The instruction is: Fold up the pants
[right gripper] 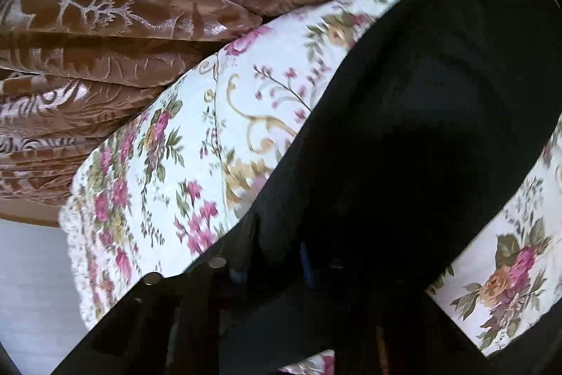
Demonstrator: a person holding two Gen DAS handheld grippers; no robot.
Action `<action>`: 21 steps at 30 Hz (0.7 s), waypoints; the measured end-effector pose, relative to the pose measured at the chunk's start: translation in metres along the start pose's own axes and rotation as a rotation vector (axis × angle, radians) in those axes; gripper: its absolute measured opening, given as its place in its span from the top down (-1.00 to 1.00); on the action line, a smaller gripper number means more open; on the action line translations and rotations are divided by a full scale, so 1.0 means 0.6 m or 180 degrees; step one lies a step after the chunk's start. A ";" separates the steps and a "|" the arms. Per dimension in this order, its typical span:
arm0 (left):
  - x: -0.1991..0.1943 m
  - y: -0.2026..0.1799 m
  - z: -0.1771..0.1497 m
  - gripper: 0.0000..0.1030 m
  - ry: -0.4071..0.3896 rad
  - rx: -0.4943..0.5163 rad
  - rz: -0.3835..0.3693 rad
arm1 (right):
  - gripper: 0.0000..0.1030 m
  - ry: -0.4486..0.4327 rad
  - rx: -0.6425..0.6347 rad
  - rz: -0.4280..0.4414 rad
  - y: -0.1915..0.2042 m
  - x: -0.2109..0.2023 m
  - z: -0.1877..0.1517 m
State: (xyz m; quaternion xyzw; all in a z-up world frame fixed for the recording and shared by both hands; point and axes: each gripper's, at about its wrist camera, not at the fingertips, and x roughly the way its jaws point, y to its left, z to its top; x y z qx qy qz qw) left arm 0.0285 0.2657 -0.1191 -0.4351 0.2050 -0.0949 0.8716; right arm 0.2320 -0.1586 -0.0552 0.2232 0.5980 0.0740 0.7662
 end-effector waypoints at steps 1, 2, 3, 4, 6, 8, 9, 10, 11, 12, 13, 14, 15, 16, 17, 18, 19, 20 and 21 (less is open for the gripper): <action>0.000 0.000 0.000 0.81 0.0000 -0.0002 -0.0004 | 0.77 -0.0048 -0.0031 0.0119 -0.009 -0.009 -0.009; 0.000 0.001 0.000 0.81 -0.0001 -0.0009 -0.0013 | 0.78 -0.0091 -0.0080 0.0198 -0.014 -0.019 -0.016; -0.001 0.002 0.001 0.80 0.0003 -0.0019 -0.0029 | 0.79 -0.0139 -0.0133 0.0253 -0.018 -0.028 -0.023; -0.001 0.003 0.002 0.80 0.0011 -0.0033 -0.0045 | 0.80 -0.0185 -0.0189 0.0299 -0.020 -0.038 -0.032; -0.002 0.003 0.005 0.80 0.0029 -0.0081 -0.0046 | 0.81 -0.0300 -0.0311 0.0398 -0.028 -0.066 -0.052; -0.006 -0.001 0.014 0.80 0.0041 -0.0120 -0.0032 | 0.81 -0.0381 -0.0365 0.0488 -0.037 -0.091 -0.070; -0.013 -0.005 0.021 0.80 -0.0016 -0.0148 -0.0040 | 0.81 -0.0420 -0.0398 0.0538 -0.044 -0.109 -0.082; -0.021 -0.009 0.026 0.80 -0.0082 -0.0174 -0.0074 | 0.81 -0.0464 -0.0429 0.0593 -0.048 -0.123 -0.094; -0.032 -0.015 0.034 0.80 -0.0177 -0.0205 -0.0151 | 0.81 -0.0510 -0.0482 0.0641 -0.051 -0.135 -0.108; -0.042 -0.021 0.041 0.80 -0.0244 -0.0217 -0.0210 | 0.82 -0.0547 -0.0554 0.0661 -0.051 -0.145 -0.119; -0.051 -0.027 0.047 0.80 -0.0299 -0.0209 -0.0247 | 0.82 -0.0597 -0.0645 0.0670 -0.050 -0.156 -0.133; -0.061 -0.035 0.053 0.80 -0.0352 -0.0168 -0.0260 | 0.82 -0.0694 -0.0799 0.0679 -0.045 -0.173 -0.156; -0.073 -0.045 0.059 0.80 -0.0419 -0.0076 -0.0252 | 0.82 -0.0762 -0.0904 0.0683 -0.043 -0.185 -0.172; -0.081 -0.051 0.063 0.80 -0.0457 -0.0006 -0.0238 | 0.82 -0.0863 -0.1033 0.0693 -0.040 -0.201 -0.196; -0.093 -0.060 0.067 0.80 -0.0505 0.0115 -0.0198 | 0.82 -0.0923 -0.1094 0.0707 -0.040 -0.210 -0.211; -0.099 -0.063 0.070 0.80 -0.0529 0.0162 -0.0177 | 0.82 -0.1033 -0.1193 0.0737 -0.041 -0.221 -0.237; -0.106 -0.063 0.071 0.80 -0.0549 0.0191 -0.0163 | 0.82 -0.1094 -0.1239 0.0753 -0.043 -0.226 -0.253; -0.112 -0.058 0.071 0.80 -0.0551 0.0178 -0.0153 | 0.82 -0.1178 -0.1287 0.0784 -0.047 -0.231 -0.282; -0.116 -0.050 0.070 0.80 -0.0526 0.0129 -0.0130 | 0.82 -0.1201 -0.1295 0.0803 -0.052 -0.230 -0.299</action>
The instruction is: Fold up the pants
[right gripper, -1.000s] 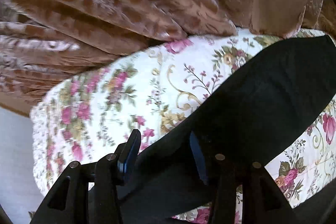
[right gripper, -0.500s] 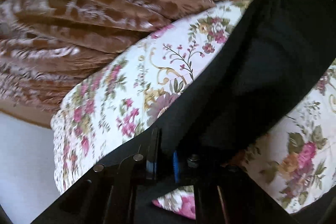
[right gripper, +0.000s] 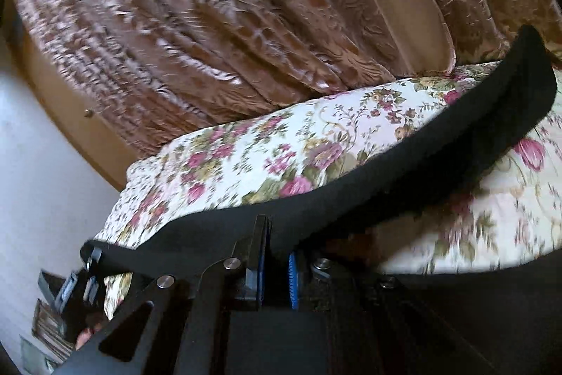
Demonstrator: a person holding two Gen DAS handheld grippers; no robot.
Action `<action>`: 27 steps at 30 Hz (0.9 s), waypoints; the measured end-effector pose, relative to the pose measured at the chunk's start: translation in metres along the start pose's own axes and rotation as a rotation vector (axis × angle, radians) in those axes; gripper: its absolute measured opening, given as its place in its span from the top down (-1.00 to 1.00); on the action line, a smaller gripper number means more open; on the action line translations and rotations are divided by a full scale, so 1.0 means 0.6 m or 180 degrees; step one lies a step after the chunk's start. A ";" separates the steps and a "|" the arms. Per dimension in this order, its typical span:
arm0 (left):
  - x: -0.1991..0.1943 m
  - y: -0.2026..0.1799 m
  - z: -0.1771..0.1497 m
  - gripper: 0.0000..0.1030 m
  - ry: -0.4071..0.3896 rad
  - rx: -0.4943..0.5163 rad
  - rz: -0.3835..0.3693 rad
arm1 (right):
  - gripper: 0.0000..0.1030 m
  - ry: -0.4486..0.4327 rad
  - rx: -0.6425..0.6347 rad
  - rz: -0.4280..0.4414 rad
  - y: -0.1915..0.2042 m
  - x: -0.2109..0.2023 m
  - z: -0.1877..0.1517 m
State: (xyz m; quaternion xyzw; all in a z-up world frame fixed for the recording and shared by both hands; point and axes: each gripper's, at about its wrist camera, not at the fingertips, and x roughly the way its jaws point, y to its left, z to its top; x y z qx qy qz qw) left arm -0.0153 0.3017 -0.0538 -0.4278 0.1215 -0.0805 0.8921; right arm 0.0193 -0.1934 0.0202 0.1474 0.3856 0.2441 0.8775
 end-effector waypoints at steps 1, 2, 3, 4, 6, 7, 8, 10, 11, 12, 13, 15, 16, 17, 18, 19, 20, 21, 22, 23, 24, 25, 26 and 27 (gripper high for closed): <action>-0.003 0.008 -0.001 0.80 0.0027 -0.0043 0.0023 | 0.82 -0.0019 0.0022 0.0011 0.002 -0.006 -0.022; -0.007 0.020 -0.004 0.80 0.0059 -0.0103 0.0066 | 0.82 -0.0026 0.0076 0.0035 0.000 -0.010 -0.042; -0.011 0.031 -0.007 0.80 0.0093 -0.0143 0.0110 | 0.82 -0.0022 0.0140 0.0072 -0.004 -0.012 -0.059; -0.016 0.041 -0.011 0.80 0.0135 -0.0162 0.0160 | 0.82 -0.0011 0.0216 0.0117 -0.007 -0.012 -0.076; -0.027 0.055 -0.021 0.78 0.0239 -0.0074 0.0281 | 0.82 -0.0006 0.0377 0.0225 -0.020 -0.009 -0.119; -0.033 0.059 -0.025 0.77 0.0293 -0.0009 0.0331 | 0.82 0.0001 0.0403 0.0243 -0.025 -0.008 -0.133; -0.039 0.065 -0.030 0.73 0.0361 0.0023 0.0360 | 0.82 0.0043 0.0424 0.0234 -0.031 -0.002 -0.151; -0.049 0.076 -0.038 0.62 0.0440 -0.0062 0.0345 | 0.82 0.0168 0.0478 0.0184 -0.048 0.018 -0.179; -0.054 0.081 -0.040 0.56 0.0451 -0.0155 0.0311 | 0.82 0.0203 0.0530 0.0189 -0.058 0.027 -0.187; -0.057 0.084 -0.041 0.45 0.0464 -0.0245 0.0263 | 0.82 0.0179 0.0572 0.0228 -0.064 0.030 -0.191; -0.061 0.089 -0.043 0.39 0.0489 -0.0371 0.0219 | 0.85 0.0137 0.0598 0.0263 -0.068 0.030 -0.193; -0.067 0.092 -0.044 0.16 0.0478 -0.0545 0.0156 | 0.86 0.0109 0.0574 0.0259 -0.067 0.033 -0.191; -0.072 0.094 -0.045 0.11 0.0463 -0.0651 0.0106 | 0.86 0.0108 0.0552 0.0252 -0.066 0.033 -0.190; -0.076 0.097 -0.048 0.02 0.0459 -0.0783 0.0050 | 0.86 0.0102 0.0521 0.0248 -0.064 0.034 -0.191; -0.078 0.099 -0.048 -0.11 0.0455 -0.0899 -0.0003 | 0.86 0.0091 0.0509 0.0256 -0.065 0.033 -0.192; -0.081 0.102 -0.050 -0.20 0.0439 -0.1028 -0.0054 | 0.86 0.0079 0.0501 0.0266 -0.064 0.034 -0.192; -0.086 0.107 -0.055 -0.32 0.0424 -0.1225 -0.0139 | 0.86 0.0071 0.0492 0.0273 -0.065 0.033 -0.195; -0.087 0.109 -0.055 -0.35 0.0422 -0.1346 -0.0201 | 0.85 0.0066 0.0483 0.0276 -0.065 0.032 -0.195; -0.090 0.112 -0.057 -0.35 0.0416 -0.1488 -0.0281 | 0.84 0.0062 0.0474 0.0277 -0.065 0.031 -0.196; -0.093 0.114 -0.059 -0.37 0.0388 -0.1622 -0.0328 | 0.84 0.0059 0.0463 0.0277 -0.066 0.030 -0.198; -0.095 0.114 -0.060 -0.40 0.0370 -0.1662 -0.0342 | 0.84 0.0058 0.0460 0.0276 -0.066 0.029 -0.199; -0.095 0.113 -0.061 -0.42 0.0362 -0.1676 -0.0346 | 0.83 0.0055 0.0460 0.0276 -0.066 0.029 -0.198; -0.092 0.110 -0.061 -0.43 0.0387 -0.1650 -0.0324 | 0.82 0.0054 0.0457 0.0279 -0.066 0.029 -0.198; -0.087 0.106 -0.061 -0.43 0.0429 -0.1608 -0.0292 | 0.82 0.0055 0.0448 0.0277 -0.065 0.029 -0.199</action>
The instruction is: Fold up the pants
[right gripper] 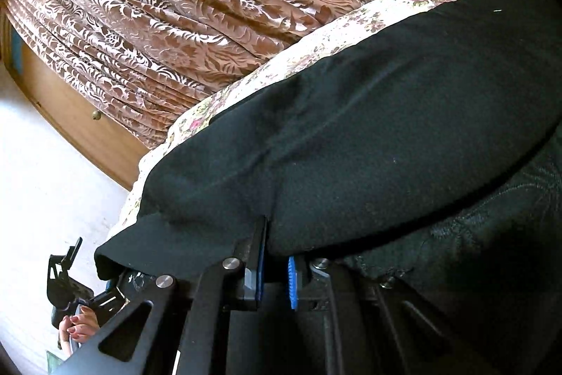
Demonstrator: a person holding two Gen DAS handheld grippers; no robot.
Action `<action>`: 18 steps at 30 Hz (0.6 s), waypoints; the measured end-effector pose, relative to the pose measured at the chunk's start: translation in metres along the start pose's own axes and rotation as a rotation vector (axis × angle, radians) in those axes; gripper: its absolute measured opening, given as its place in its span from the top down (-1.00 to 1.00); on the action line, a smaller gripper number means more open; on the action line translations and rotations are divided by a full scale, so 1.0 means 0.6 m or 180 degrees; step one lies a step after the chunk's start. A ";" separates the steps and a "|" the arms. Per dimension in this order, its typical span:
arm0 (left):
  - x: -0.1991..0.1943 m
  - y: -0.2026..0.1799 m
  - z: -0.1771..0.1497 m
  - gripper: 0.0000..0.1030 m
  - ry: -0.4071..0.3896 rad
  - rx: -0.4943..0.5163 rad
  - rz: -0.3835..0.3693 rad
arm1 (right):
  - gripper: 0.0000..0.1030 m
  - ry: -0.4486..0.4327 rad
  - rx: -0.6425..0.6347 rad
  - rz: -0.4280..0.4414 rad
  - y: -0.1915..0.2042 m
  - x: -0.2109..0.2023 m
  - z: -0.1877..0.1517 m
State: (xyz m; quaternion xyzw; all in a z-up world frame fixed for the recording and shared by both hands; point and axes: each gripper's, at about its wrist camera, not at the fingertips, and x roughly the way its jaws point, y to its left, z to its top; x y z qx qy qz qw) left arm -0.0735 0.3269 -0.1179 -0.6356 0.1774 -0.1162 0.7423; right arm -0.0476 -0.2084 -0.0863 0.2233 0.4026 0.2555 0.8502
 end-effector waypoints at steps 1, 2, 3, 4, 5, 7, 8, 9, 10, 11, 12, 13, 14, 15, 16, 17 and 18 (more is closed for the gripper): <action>0.006 -0.004 -0.003 -0.43 0.0042 0.0042 0.0040 | 0.81 0.0004 -0.0006 -0.0008 0.001 0.000 0.000; 0.012 -0.012 -0.009 -0.43 0.0105 0.0098 0.0037 | 0.80 0.0011 -0.0001 -0.0005 0.000 -0.001 0.000; 0.017 -0.016 -0.013 -0.43 0.0143 0.0136 0.0020 | 0.79 0.0025 0.0019 0.0012 -0.001 -0.003 0.001; 0.021 -0.024 -0.017 -0.42 0.0196 0.0197 0.0004 | 0.75 0.0052 0.0056 0.0034 -0.004 -0.005 0.004; 0.024 -0.034 -0.022 -0.40 0.0227 0.0287 0.0029 | 0.70 0.0073 0.0096 0.0046 -0.007 -0.009 0.006; 0.015 -0.051 -0.025 -0.33 0.0099 0.0480 0.0172 | 0.60 0.0067 0.0187 0.0060 -0.015 -0.023 0.011; 0.002 -0.061 -0.022 -0.33 -0.0062 0.0587 0.0281 | 0.55 0.0027 0.0233 0.0028 -0.019 -0.032 0.015; -0.008 -0.070 -0.018 -0.33 -0.0190 0.0662 0.0335 | 0.52 -0.0016 0.0268 -0.0003 -0.025 -0.041 0.019; -0.017 -0.078 -0.012 -0.33 -0.0264 0.0717 0.0332 | 0.48 -0.0067 0.0309 -0.0032 -0.032 -0.051 0.022; -0.023 -0.087 -0.007 -0.33 -0.0292 0.0765 0.0314 | 0.45 -0.0151 0.0394 -0.0088 -0.046 -0.067 0.026; -0.028 -0.094 -0.006 -0.33 -0.0308 0.0808 0.0322 | 0.45 -0.0192 0.0448 -0.0125 -0.055 -0.075 0.028; -0.034 -0.105 -0.010 -0.33 -0.0330 0.0889 0.0306 | 0.45 -0.0227 0.0532 -0.0158 -0.070 -0.083 0.032; -0.037 -0.112 -0.016 -0.33 -0.0326 0.0954 0.0283 | 0.45 -0.0248 0.0608 -0.0151 -0.082 -0.089 0.035; -0.038 -0.118 -0.024 -0.33 -0.0292 0.1038 0.0264 | 0.45 -0.0284 0.0724 -0.0118 -0.098 -0.095 0.039; -0.036 -0.127 -0.036 -0.33 -0.0198 0.1134 0.0257 | 0.45 -0.0322 0.0841 -0.0108 -0.113 -0.100 0.043; -0.033 -0.132 -0.044 -0.33 -0.0128 0.1183 0.0245 | 0.45 -0.0341 0.0909 -0.0091 -0.120 -0.101 0.047; -0.029 -0.136 -0.053 -0.33 -0.0042 0.1228 0.0226 | 0.45 -0.0367 0.1018 -0.0044 -0.131 -0.102 0.051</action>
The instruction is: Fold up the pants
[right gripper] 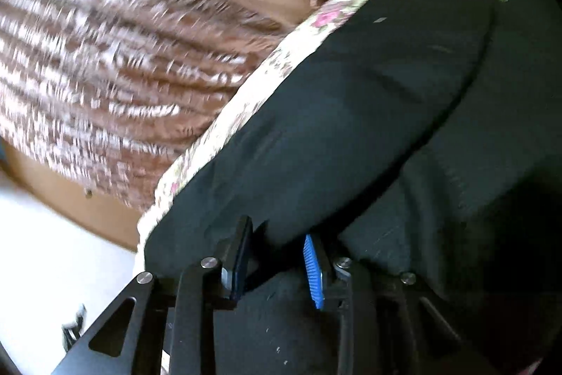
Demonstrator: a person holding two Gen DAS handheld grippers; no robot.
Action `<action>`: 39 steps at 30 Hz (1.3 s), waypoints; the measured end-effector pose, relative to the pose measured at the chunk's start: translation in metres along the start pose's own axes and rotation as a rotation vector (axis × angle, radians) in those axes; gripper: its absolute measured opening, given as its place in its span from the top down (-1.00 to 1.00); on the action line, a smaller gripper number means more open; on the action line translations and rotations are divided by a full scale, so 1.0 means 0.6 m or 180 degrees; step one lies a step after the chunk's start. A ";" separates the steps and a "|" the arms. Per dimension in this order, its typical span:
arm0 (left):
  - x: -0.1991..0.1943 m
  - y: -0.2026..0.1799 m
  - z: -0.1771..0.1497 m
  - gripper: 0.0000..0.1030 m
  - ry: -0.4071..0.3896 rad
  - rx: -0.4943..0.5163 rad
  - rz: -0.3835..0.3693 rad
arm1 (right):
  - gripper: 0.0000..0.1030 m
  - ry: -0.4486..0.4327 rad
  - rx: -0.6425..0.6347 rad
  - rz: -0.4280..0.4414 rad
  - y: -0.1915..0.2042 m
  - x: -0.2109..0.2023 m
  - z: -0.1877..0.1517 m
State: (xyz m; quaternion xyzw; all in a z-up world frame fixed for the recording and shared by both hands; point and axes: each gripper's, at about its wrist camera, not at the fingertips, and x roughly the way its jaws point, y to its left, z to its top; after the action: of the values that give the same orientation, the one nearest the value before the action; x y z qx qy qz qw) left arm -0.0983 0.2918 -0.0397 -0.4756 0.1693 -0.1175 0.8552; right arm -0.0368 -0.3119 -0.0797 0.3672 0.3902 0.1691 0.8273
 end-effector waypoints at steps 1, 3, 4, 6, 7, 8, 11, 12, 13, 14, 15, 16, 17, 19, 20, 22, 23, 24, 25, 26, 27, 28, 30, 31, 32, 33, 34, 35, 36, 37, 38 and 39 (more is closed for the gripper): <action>0.003 -0.003 -0.007 -0.33 0.0090 0.0032 -0.0026 | 0.45 -0.0018 0.0072 0.0034 -0.006 -0.001 0.007; 0.014 -0.003 -0.021 -0.33 0.0282 0.0004 -0.0069 | 0.45 -0.0062 0.0142 0.0038 -0.014 -0.002 0.018; 0.020 0.000 -0.028 -0.33 0.0380 -0.0032 -0.0064 | 0.49 -0.0064 0.0139 0.0023 -0.015 -0.001 0.020; 0.040 0.008 -0.043 -0.29 0.0574 -0.0122 0.0039 | 0.52 -0.0054 0.0104 -0.0028 -0.014 0.003 0.021; 0.046 0.012 -0.049 -0.28 0.0655 -0.0168 0.0052 | 0.55 -0.0054 0.0069 -0.0064 -0.012 0.005 0.021; 0.054 0.016 -0.055 -0.28 0.0717 -0.0202 0.0069 | 0.55 -0.0054 0.0047 -0.0077 -0.012 0.005 0.019; 0.073 0.020 -0.060 -0.28 0.0789 -0.0199 0.0202 | 0.55 -0.0042 -0.0002 -0.0079 -0.014 0.004 0.018; 0.079 0.021 -0.060 -0.28 0.0779 -0.0206 0.0282 | 0.55 -0.0030 0.0007 -0.0080 -0.015 0.005 0.020; 0.084 0.026 -0.059 -0.28 0.0776 -0.0256 0.0382 | 0.55 -0.0019 0.0031 -0.0078 -0.016 0.006 0.021; 0.089 0.035 -0.058 -0.28 0.0788 -0.0392 0.0354 | 0.55 -0.0012 0.0048 -0.0075 -0.017 0.005 0.021; 0.090 0.042 -0.058 -0.28 0.0785 -0.0479 0.0309 | 0.55 0.0006 0.0080 -0.0066 -0.018 0.005 0.024; 0.092 0.049 -0.056 -0.28 0.0764 -0.0563 0.0292 | 0.55 0.0029 0.0106 -0.0055 -0.021 0.006 0.027; 0.096 0.054 -0.053 -0.28 0.0730 -0.0611 0.0312 | 0.55 0.0043 0.0127 -0.0049 -0.023 0.006 0.032; 0.101 0.065 -0.043 -0.27 0.0628 -0.0679 0.0296 | 0.55 0.0013 0.0181 -0.0066 -0.029 0.005 0.043; 0.104 0.071 -0.038 -0.09 0.0576 -0.0711 0.0299 | 0.55 -0.0039 0.0210 -0.0089 -0.031 0.002 0.048; 0.111 0.081 -0.027 0.64 0.0529 -0.0761 0.0371 | 0.66 -0.0129 0.0248 -0.0135 -0.037 0.000 0.063; 0.116 0.087 -0.020 0.90 0.0515 -0.0787 0.0461 | 0.83 -0.0145 0.0256 -0.0171 -0.039 0.000 0.068; 0.121 0.091 -0.014 0.89 0.0501 -0.0836 0.0446 | 0.85 -0.0160 0.0255 -0.0230 -0.040 -0.001 0.076; 0.120 0.094 -0.007 0.89 0.0502 -0.0901 0.0335 | 0.87 -0.0176 0.0249 -0.0239 -0.039 -0.005 0.083; 0.120 0.093 -0.004 0.89 0.0506 -0.0898 0.0297 | 0.87 -0.0216 0.0229 -0.0204 -0.035 -0.012 0.088; 0.116 0.086 0.003 0.89 0.0491 -0.0841 0.0272 | 0.87 -0.0306 0.0137 -0.0138 -0.023 -0.027 0.092; 0.109 0.075 0.014 0.87 0.0451 -0.0734 0.0217 | 0.87 -0.0382 0.0013 -0.0116 -0.009 -0.040 0.093; 0.095 0.057 0.030 0.87 0.0374 -0.0570 0.0128 | 0.87 -0.0523 -0.0387 -0.0104 0.034 -0.076 0.088; 0.086 0.051 0.038 0.87 0.0332 -0.0495 0.0098 | 0.87 -0.0568 -0.0565 -0.0027 0.055 -0.095 0.081; 0.078 0.046 0.045 0.87 0.0300 -0.0428 0.0082 | 0.87 -0.0578 -0.0654 0.0020 0.065 -0.106 0.075; 0.073 0.046 0.048 0.87 0.0300 -0.0379 0.0104 | 0.87 -0.0572 -0.0805 0.0072 0.080 -0.121 0.065; 0.068 0.052 0.049 0.87 0.0315 -0.0328 0.0165 | 0.87 -0.0556 -0.0905 0.0076 0.089 -0.129 0.056; 0.067 0.060 0.045 0.87 0.0341 -0.0288 0.0275 | 0.87 -0.0516 -0.1005 0.0030 0.094 -0.136 0.043; 0.068 0.074 0.039 0.87 0.0385 -0.0309 0.0403 | 0.87 -0.0440 -0.1045 -0.0042 0.091 -0.136 0.032; 0.071 0.088 0.032 0.87 0.0430 -0.0359 0.0494 | 0.87 -0.0321 -0.1040 -0.0111 0.081 -0.130 0.019; 0.074 0.098 0.027 0.87 0.0463 -0.0381 0.0552 | 0.87 -0.0240 -0.1010 -0.0175 0.067 -0.124 0.007; 0.077 0.109 0.022 0.87 0.0489 -0.0367 0.0651 | 0.87 -0.0174 -0.0974 -0.0238 0.053 -0.118 -0.004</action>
State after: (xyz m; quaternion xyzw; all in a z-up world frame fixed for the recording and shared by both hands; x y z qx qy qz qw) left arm -0.0483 0.3191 -0.0971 -0.4938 0.2883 -0.0560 0.8185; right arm -0.0836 -0.3295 -0.0201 0.2266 0.3506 0.1855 0.8896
